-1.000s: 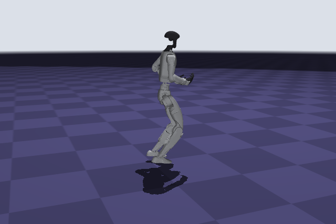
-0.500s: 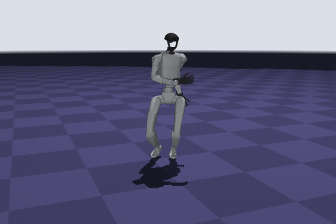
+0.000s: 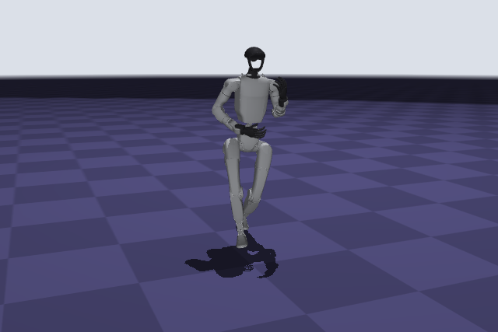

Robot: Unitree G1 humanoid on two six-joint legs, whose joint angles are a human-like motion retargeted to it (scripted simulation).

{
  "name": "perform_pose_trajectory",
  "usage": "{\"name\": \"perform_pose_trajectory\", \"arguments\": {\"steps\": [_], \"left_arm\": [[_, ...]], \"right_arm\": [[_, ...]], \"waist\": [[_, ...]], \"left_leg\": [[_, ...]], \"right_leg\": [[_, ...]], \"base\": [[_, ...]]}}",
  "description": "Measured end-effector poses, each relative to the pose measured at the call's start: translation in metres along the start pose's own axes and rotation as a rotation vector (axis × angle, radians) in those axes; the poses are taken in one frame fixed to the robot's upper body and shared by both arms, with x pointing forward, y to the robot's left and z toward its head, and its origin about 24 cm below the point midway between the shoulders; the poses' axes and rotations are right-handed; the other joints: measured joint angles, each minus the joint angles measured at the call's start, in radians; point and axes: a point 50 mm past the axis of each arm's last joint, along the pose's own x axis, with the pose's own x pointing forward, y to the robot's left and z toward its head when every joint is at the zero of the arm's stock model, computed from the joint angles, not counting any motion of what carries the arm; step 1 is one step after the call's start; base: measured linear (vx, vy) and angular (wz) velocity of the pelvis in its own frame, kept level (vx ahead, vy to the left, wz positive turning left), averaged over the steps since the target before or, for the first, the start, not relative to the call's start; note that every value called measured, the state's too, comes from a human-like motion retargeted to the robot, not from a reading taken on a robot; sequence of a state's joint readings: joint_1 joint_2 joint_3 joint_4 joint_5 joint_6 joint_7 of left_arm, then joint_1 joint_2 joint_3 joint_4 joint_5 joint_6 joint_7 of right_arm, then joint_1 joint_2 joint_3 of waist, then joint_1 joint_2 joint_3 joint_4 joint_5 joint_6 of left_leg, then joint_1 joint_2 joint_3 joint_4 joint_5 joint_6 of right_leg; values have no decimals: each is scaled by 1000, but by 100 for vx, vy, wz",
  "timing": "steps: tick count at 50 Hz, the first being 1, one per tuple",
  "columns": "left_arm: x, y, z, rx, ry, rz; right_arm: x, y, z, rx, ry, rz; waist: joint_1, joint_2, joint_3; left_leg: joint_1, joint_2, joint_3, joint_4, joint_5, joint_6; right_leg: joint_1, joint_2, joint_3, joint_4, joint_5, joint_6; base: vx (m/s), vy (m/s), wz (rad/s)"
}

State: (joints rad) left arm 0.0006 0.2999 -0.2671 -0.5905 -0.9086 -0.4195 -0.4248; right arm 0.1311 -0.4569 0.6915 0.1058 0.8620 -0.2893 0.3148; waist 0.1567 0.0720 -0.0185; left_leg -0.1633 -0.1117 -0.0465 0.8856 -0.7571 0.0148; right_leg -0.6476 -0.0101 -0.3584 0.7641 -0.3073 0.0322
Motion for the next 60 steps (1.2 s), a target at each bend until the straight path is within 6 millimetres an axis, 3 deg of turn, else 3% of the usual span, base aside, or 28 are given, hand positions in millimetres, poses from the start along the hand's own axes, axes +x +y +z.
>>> {"name": "perform_pose_trajectory", "arguments": {"steps": [3, 6, 10, 15, 19, 23, 27, 35, 42, 47, 50, 56, 60], "left_arm": [[-17, 4, -24, -94, 155, 23], [-50, 9, -48, -173, 344, 81], [-117, 17, -73, -272, 632, 208], [-212, 6, -90, -402, 1008, 399], [-266, -13, -96, -492, 1231, 526], [-297, -25, -101, -520, 1373, 610], [-307, -22, -107, -476, 1436, 648], [-307, -16, -103, -396, 1446, 657], [-288, -9, -92, -357, 1341, 579], [-239, 7, -78, -267, 1131, 428], [-199, 15, -62, -184, 962, 327], [-109, 31, 1, 101, 517, 181], [-69, 38, 49, 311, 248, 163]], "right_arm": [[4, 8, 14, 29, -65, 40], [9, 19, 32, 51, -143, 102], [12, 32, 58, 69, -249, 181], [13, 40, 75, 66, -334, 219], [16, 38, 73, 59, -345, 186], [19, 31, 62, 55, -314, 112], [24, 21, 48, 48, -273, 35], [32, 8, 43, -13, -255, -41], [42, 6, 79, -134, -399, -49], [38, 7, 127, -209, -633, -90], [23, 6, 164, -258, -848, -154], [-45, 12, 235, -338, -1405, -363], [-98, 22, 254, -365, -1746, -505]], "waist": [[-34, 52, 1], [-50, 97, 22], [-71, 134, 60], [-113, 79, 57], [-146, 44, 54], [-168, 14, 60], [-167, -17, 63], [-147, -43, 73], [-144, -60, 88], [-151, -49, 81], [-161, -38, 73], [-184, -11, 56], [-193, 8, 54]], "left_leg": [[22, 48, -1, 77, 59, -49], [24, 99, 8, 166, 83, -82], [18, 161, 35, 163, 50, -82], [6, 79, 58, -60, 112, -71], [19, 24, 70, -159, 162, -60], [22, -12, 87, -174, 155, -36], [34, -49, 91, -213, 157, -22], [35, -76, 81, -164, 114, -7], [68, -94, 80, -163, 97, 12], [88, -77, 71, -188, 101, 8], [94, -63, 62, -199, 105, 3], [121, -29, 43, -247, 135, -15], [148, -3, 35, -273, 167, -31]], "right_leg": [[48, 31, -4, 36, -25, -32], [98, 60, -6, 66, -52, -56], [198, 91, 10, 46, -58, -66], [213, 9, 81, 128, -47, -55], [196, -38, 125, 193, -66, -60], [177, -64, 159, 247, -103, -64], [157, -80, 192, 277, -148, -66], [153, -82, 228, 348, -220, -89], [121, -102, 268, 459, -201, -92], [74, -85, 278, 471, -170, -88], [50, -65, 274, 448, -143, -72], [21, -39, 246, 355, -40, 0], [41, -33, 215, 287, 20, 39]], "base": [[38, -3, 42], [34, -2, 32], [34, 0, 35], [22, 3, 35], [9, 2, 24], [4, 0, 13], [6, -1, 3], [6, -2, 1], [3, 0, -5], [3, 0, -6], [0, 0, 0], [-2, 1, 8], [-7, 2, 24]]}}
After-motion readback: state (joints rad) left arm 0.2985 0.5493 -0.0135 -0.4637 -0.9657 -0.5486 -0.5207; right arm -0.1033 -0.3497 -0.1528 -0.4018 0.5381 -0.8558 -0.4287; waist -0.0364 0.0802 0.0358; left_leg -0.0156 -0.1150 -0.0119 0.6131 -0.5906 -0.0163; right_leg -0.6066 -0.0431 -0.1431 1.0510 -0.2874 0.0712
